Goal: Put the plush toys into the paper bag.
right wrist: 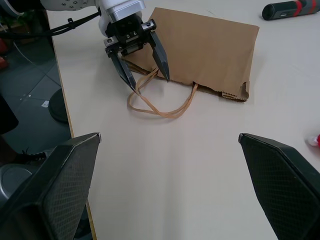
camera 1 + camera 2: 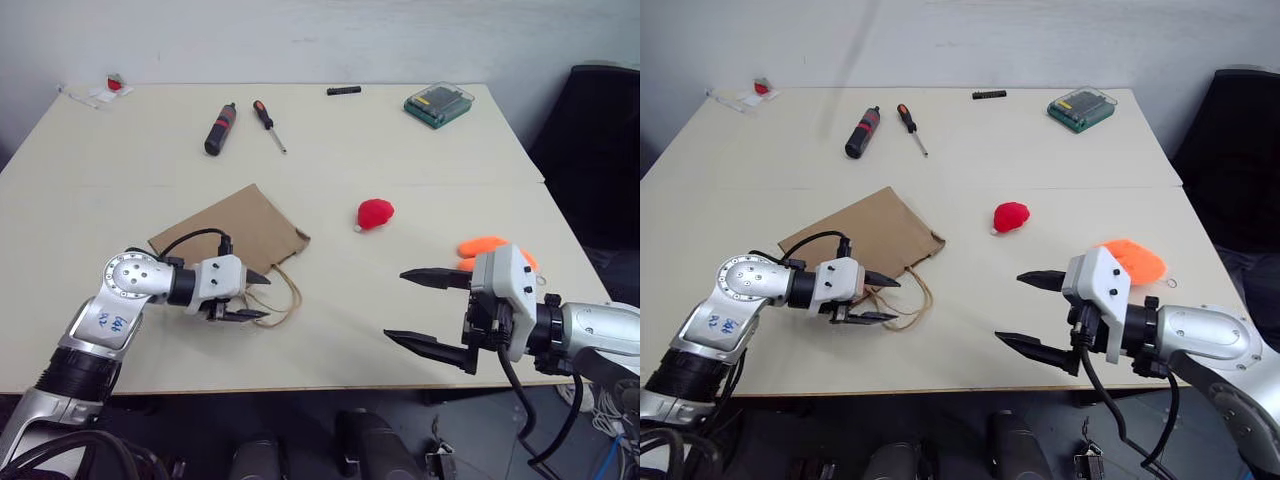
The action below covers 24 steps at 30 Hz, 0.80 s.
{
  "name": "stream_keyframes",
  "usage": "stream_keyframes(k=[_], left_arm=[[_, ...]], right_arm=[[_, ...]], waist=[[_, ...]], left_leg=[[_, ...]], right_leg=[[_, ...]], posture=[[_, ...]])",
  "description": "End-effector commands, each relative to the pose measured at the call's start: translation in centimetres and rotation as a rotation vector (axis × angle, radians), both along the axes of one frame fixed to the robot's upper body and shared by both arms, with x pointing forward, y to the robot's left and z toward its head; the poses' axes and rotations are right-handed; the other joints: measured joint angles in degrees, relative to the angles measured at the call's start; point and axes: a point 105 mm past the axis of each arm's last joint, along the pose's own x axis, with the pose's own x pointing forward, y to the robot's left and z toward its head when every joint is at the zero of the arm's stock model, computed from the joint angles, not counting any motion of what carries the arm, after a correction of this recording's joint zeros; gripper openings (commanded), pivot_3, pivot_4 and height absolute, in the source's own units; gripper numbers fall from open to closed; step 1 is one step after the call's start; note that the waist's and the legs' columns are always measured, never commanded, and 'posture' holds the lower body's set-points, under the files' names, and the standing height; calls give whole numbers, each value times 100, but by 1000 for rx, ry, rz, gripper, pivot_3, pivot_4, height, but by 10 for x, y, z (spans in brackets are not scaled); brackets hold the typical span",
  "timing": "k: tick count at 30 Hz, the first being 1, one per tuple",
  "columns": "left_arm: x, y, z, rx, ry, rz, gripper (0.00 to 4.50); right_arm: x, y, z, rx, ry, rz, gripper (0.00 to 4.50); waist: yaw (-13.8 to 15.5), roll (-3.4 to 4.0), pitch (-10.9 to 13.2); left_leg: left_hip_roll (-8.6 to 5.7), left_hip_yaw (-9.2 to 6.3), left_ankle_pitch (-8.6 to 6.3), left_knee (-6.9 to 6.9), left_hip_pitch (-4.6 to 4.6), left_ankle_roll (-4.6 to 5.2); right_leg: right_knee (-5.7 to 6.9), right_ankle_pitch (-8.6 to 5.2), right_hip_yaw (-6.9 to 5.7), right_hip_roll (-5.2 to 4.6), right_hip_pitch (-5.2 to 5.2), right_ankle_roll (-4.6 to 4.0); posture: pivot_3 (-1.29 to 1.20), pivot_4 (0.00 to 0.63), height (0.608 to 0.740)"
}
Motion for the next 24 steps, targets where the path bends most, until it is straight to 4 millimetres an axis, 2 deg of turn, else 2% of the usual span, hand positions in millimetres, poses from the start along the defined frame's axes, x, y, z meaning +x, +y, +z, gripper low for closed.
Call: stream_keyframes(k=[1, 5, 6, 10, 13, 18, 24], left_arm=[[5, -5, 9, -45, -3, -7, 1451], [10, -17, 22, -168, 45, -30, 183], [11, -24, 29, -219, 73, -46, 14], [6, -59, 62, -392, 218, -167, 14], [-3, -71, 76, -411, 312, -249, 0], [-11, -75, 91, -413, 385, -284, 0], [-16, -76, 103, -439, 369, -280, 0]], right_arm=[[-5, 6, 4, 14, -32, 20, 4500], [-3, 3, 4, 30, -32, -4, 4500], [-2, 3, 4, 39, -31, -11, 4500], [9, 4, 3, 96, -29, -56, 4500], [17, 9, -2, 120, -13, -56, 3975], [36, 30, -12, 134, 1, -12, 2239], [58, 64, -29, 126, 4, 70, 296]], waist=[[0, 0, 0], [0, 0, 0], [5, 0, 0], [12, -4, -2], [-20, -3, -3], [-79, 0, -1], [-85, 0, -1]], left_leg=[[0, 0, 0, 1, -1, 0], [1, -3, 0, 4, -3, 0], [1, -3, 0, 6, -3, 0], [-2, -23, 0, 25, -25, 2], [-2, -27, -2, 34, -34, 5], [4, -23, 0, 34, -31, -1], [3, -25, 1, 38, -39, -1]], right_leg=[[0, 0, -1, 0, 0, 0], [2, 0, -3, 0, 0, 0], [3, 0, -3, 0, 0, 0], [3, 4, -16, -1, 0, 8], [4, 5, -17, 1, -5, 10], [14, 2, -14, 8, -13, 4], [16, 2, -16, 4, -20, 4]], posture=[[0, 150, 740], [0, 150, 740], [0, 150, 740], [0, 150, 740], [0, 150, 740], [0, 150, 740], [0, 150, 740]])
